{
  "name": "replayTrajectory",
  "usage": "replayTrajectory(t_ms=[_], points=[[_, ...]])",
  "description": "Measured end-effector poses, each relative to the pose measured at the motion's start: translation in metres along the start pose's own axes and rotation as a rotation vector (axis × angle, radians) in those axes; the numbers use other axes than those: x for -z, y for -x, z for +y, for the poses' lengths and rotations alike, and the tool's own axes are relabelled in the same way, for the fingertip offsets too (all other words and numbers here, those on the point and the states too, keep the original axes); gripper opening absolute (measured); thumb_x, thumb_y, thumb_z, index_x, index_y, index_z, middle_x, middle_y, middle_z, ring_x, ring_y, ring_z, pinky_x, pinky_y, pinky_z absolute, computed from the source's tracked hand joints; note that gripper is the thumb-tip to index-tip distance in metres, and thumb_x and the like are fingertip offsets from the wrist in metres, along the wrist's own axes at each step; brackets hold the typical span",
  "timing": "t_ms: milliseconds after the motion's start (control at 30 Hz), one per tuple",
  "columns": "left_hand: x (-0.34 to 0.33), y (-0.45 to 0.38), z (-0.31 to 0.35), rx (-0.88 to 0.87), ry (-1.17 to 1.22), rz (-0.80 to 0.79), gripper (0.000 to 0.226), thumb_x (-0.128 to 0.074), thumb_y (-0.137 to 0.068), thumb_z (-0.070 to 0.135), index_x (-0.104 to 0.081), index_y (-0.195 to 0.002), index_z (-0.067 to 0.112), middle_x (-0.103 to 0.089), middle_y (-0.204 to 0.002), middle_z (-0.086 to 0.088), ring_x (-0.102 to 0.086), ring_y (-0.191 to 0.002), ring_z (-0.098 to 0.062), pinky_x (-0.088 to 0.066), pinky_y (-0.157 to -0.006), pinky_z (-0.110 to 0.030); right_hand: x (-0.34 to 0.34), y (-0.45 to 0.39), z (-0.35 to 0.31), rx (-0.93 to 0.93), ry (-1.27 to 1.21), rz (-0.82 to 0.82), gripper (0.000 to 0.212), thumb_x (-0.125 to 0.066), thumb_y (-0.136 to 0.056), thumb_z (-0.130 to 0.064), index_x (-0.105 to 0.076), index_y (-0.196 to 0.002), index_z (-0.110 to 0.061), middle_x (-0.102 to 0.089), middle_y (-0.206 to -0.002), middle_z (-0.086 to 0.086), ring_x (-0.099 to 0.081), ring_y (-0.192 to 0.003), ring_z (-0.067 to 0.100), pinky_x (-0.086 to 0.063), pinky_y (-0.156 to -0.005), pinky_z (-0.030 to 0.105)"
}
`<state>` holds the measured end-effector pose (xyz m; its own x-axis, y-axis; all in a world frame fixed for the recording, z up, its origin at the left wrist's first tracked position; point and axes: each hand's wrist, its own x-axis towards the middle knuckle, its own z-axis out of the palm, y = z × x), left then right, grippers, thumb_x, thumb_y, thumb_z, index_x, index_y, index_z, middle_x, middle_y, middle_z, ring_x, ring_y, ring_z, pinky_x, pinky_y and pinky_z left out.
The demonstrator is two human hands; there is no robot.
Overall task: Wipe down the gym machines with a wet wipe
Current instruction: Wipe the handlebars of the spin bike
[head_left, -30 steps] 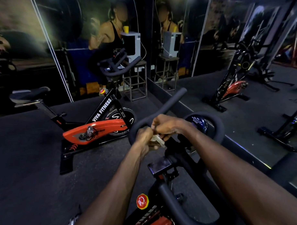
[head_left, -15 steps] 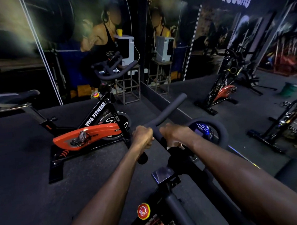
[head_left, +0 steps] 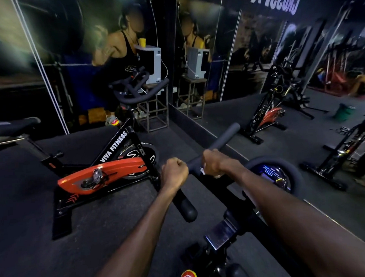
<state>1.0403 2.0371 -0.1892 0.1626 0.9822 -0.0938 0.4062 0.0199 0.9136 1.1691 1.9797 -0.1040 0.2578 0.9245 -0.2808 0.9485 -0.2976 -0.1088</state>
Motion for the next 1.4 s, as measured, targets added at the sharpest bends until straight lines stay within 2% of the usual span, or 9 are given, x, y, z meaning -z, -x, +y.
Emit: replayTrajectory(t_ms=[67,133,233,500,733,833,967,1200,1400], points=[[0.0,-0.008,-0.005,-0.009,0.004,-0.007,0.025,-0.043,-0.067,0.031,-0.065,-0.076,0.037,-0.073,-0.073,-0.002,-0.071,-0.07,-0.03,-0.061,-0.064,-0.049,0.015,-0.001,0.0,-0.017,0.084,-0.127,0.018,-0.056,-0.097,-0.02,-0.059,-0.112,-0.012,-0.063,-0.092,0.005,-0.061,-0.071,0.018,-0.043,-0.055,0.023],[0.001,-0.01,-0.003,-0.013,0.013,-0.007,0.023,-0.044,-0.069,0.03,-0.066,-0.075,0.036,-0.073,-0.072,-0.001,-0.07,-0.07,-0.028,-0.061,-0.067,-0.045,0.026,-0.007,0.002,-0.044,0.041,-0.111,0.009,-0.055,-0.096,-0.015,-0.052,-0.104,-0.014,-0.057,-0.081,0.003,-0.058,-0.067,0.018,-0.041,-0.05,0.023],[0.007,-0.008,0.008,-0.03,0.01,0.002,0.019,-0.047,-0.075,0.023,-0.065,-0.069,0.024,-0.072,-0.074,0.001,-0.069,-0.074,-0.023,-0.058,-0.072,-0.037,0.033,-0.026,0.005,-0.04,-0.12,0.161,0.026,-0.061,-0.089,-0.012,-0.041,-0.106,-0.013,-0.055,-0.103,0.01,-0.059,-0.098,0.029,-0.046,-0.072,0.033],[-0.01,-0.018,-0.005,-0.107,-0.012,0.079,0.018,-0.05,-0.089,0.02,-0.066,-0.081,0.024,-0.074,-0.089,-0.003,-0.066,-0.092,-0.029,-0.047,-0.074,-0.032,0.004,-0.059,0.02,-0.078,-0.102,0.399,0.028,-0.074,-0.085,-0.017,-0.063,-0.11,-0.011,-0.03,-0.117,0.008,-0.059,-0.095,0.037,-0.053,-0.086,0.039],[-0.012,-0.03,0.007,-0.192,-0.403,-0.008,0.026,-0.044,-0.095,0.024,-0.067,-0.103,0.014,-0.066,-0.115,-0.019,-0.061,-0.108,-0.04,-0.048,-0.083,-0.039,-0.014,-0.062,0.005,0.15,0.153,0.163,0.028,-0.059,-0.087,-0.009,-0.062,-0.114,-0.002,-0.049,-0.12,0.019,-0.056,-0.109,0.038,-0.048,-0.09,0.039],[-0.018,-0.041,0.014,-0.209,-0.466,-0.073,0.027,-0.043,-0.094,0.022,-0.065,-0.106,0.012,-0.066,-0.116,-0.018,-0.061,-0.109,-0.038,-0.05,-0.083,-0.039,-0.002,-0.068,0.02,0.152,0.101,0.225,0.028,-0.058,-0.083,-0.016,-0.056,-0.111,-0.012,-0.053,-0.119,0.016,-0.054,-0.114,0.037,-0.051,-0.091,0.04],[-0.025,-0.049,0.022,-0.186,-0.413,-0.122,0.036,-0.059,-0.09,0.047,-0.066,-0.104,0.015,-0.066,-0.116,-0.015,-0.062,-0.109,-0.038,-0.047,-0.078,-0.034,-0.005,-0.062,0.02,0.292,0.155,0.168,0.029,-0.06,-0.087,-0.008,-0.063,-0.115,-0.014,-0.055,-0.119,0.009,-0.055,-0.112,0.029,-0.046,-0.089,0.035],[-0.056,-0.051,0.053,-0.22,-0.316,-0.185,0.027,-0.04,-0.097,0.022,-0.063,-0.106,0.012,-0.063,-0.121,-0.02,-0.059,-0.112,-0.039,-0.048,-0.087,-0.039,0.046,-0.074,0.049,0.079,0.232,0.374,0.027,-0.064,-0.09,-0.016,-0.065,-0.112,-0.001,-0.051,-0.118,0.016,-0.06,-0.107,0.038,-0.047,-0.083,0.038],[-0.07,-0.056,0.071,-0.251,-0.207,-0.226,0.017,-0.049,-0.092,0.016,-0.065,-0.1,0.015,-0.067,-0.115,-0.015,-0.061,-0.109,-0.037,-0.047,-0.082,-0.036,0.036,-0.069,0.044,0.147,0.234,0.287,0.028,-0.057,-0.094,-0.019,-0.062,-0.113,0.001,-0.049,-0.118,0.019,-0.057,-0.108,0.038,-0.045,-0.085,0.036]])
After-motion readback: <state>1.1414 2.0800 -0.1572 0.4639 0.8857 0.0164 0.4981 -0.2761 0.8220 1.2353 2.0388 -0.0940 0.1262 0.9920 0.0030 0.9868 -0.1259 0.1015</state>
